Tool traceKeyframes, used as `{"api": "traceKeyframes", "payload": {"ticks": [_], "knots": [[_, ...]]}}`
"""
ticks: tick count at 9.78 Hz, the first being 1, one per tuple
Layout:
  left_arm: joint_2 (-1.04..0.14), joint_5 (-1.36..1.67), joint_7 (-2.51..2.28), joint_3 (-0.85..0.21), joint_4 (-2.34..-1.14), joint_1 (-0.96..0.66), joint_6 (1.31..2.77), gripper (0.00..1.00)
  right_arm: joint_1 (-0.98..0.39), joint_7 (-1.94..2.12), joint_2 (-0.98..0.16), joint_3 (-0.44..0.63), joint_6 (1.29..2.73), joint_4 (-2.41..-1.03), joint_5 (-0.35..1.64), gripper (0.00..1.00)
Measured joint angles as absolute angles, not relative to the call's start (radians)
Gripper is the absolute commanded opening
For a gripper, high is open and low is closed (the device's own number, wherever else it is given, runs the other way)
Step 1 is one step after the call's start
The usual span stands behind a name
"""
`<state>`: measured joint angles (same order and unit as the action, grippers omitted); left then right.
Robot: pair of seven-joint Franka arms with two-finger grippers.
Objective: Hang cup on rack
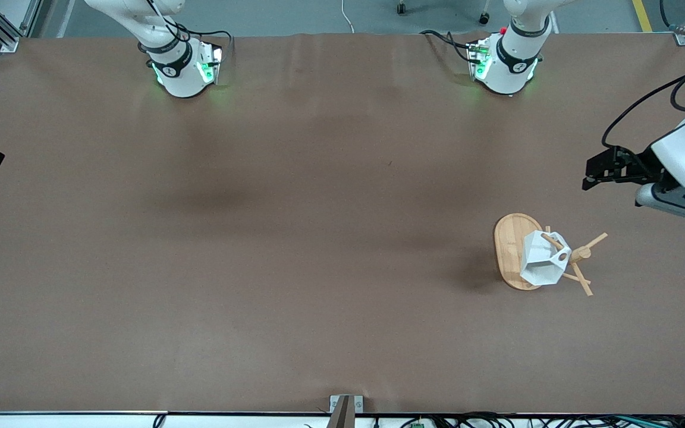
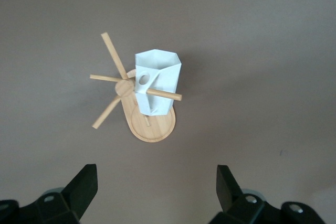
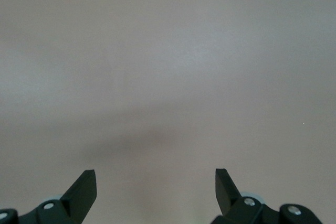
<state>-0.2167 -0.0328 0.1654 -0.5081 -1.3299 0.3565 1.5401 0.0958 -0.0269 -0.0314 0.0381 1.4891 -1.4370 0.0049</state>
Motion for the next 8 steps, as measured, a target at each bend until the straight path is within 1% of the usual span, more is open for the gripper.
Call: {"api": "traceKeyframes", "payload": {"ticks": [1, 2, 3, 4, 6, 7, 8], "knots": [[-0.206, -0.033, 0.197, -0.458, -1.324, 0.336, 1.54, 1.0, 0.096, -0.027, -0.031, 0.038, 1.488, -1.437, 0.005, 1.0], [-0.184, -0.031, 0.226, -0.38, -1.32, 0.279, 1.538, 1.0, 0.096, -0.027, -0.031, 0.039, 1.487, -1.437, 0.005, 1.0], [-0.149, -0.031, 0.231, -0.287, -1.33, 0.186, 1.526, 1.0, 0.096, -0.027, -0.031, 0.039, 1.487, -1.437, 0.005, 1.0], [-0.101, -0.025, 0.206, -0.2, -1.366, 0.087, 1.518, 1.0, 0.096, -0.027, -0.031, 0.039, 1.487, -1.437, 0.005, 1.0], [0.014, -0.01, 0.146, -0.058, -1.496, -0.075, 1.524, 1.0, 0.096, -0.027, -0.031, 0.04, 1.487, -1.437, 0.005, 1.0], [0.07, -0.009, 0.134, -0.026, -1.573, -0.105, 1.552, 1.0, 0.096, -0.027, -0.031, 0.04, 1.486, -1.437, 0.005, 1.0], [0.119, -0.009, 0.111, -0.018, -1.645, -0.109, 1.578, 1.0, 0.096, -0.026, -0.032, 0.04, 1.484, -1.439, 0.005, 1.0]]}}
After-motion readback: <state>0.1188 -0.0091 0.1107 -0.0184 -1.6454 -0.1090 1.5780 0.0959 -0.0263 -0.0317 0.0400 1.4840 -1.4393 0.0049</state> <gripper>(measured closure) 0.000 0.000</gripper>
